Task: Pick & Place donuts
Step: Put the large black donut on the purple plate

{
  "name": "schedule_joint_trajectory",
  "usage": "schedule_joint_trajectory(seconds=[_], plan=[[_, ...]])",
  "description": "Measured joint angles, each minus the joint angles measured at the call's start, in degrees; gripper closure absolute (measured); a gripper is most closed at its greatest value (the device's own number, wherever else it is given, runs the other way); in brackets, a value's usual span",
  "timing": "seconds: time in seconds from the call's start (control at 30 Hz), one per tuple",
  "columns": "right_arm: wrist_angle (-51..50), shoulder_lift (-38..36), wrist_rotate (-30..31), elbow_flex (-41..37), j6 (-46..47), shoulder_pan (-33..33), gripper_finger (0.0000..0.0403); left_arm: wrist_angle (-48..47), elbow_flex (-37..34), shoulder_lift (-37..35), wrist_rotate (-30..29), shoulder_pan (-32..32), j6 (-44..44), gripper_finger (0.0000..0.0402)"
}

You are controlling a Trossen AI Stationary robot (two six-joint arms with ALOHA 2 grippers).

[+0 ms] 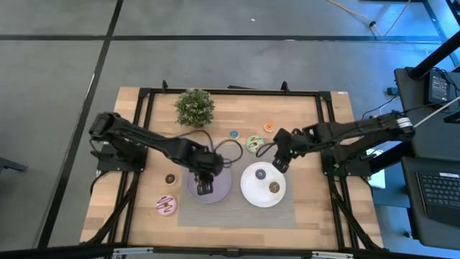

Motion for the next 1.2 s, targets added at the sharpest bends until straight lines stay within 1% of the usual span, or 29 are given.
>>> schedule_joint_trajectory(seconds=[0.1, 0.23, 0.3, 0.4, 0.47, 0.53, 0.6, 0.7, 0.9, 1.2], plan=[[0.0, 0.0, 0.1, 1.4, -3.0, -2.6, 0.0239, 0.9, 0.0, -5.2, -4.9, 0.0, -0.2, 0.0255], [-0.1, 0.0, 0.1, 1.5, -3.6, -6.4, 0.0201, 4.1, 0.0, -11.2, -11.2, 0.1, -1.1, 0.0254], [0.1, 0.0, 0.2, 1.5, -3.8, -7.9, 0.0184, 5.4, 0.1, -12.7, -11.6, 1.0, -2.9, 0.0255], [0.9, 0.0, 0.2, 1.5, -5.5, -9.2, 0.0166, 7.1, 0.1, -13.0, -8.2, 2.5, -3.2, 0.0257], [1.2, 0.0, 0.2, 1.5, -6.4, -9.8, 0.016, 7.7, 0.1, -11.9, -6.3, 3.0, 0.0, 0.0258], [1.3, 0.0, 0.2, 1.5, -6.5, -10.3, 0.0158, 7.2, 0.1, -9.8, -5.7, 3.0, 3.2, 0.0258], [1.3, 0.0, 0.2, 1.5, -6.4, -10.5, 0.0157, 7.1, 0.1, -7.5, -4.3, 3.0, 3.9, 0.0258], [1.3, 0.0, 0.2, 1.5, -6.4, -10.5, 0.0157, 7.2, 0.1, -3.7, -1.8, 3.4, 4.0, 0.0258], [1.3, 0.0, 0.1, 1.5, -6.4, -10.5, 0.0157, 7.3, 0.0, 3.4, -0.2, 3.1, 3.1, 0.0258], [1.3, 0.0, 0.1, 1.5, -6.3, -10.5, 0.0157, 7.1, 0.0, 8.7, 0.0, 2.8, -0.2, 0.0258]])
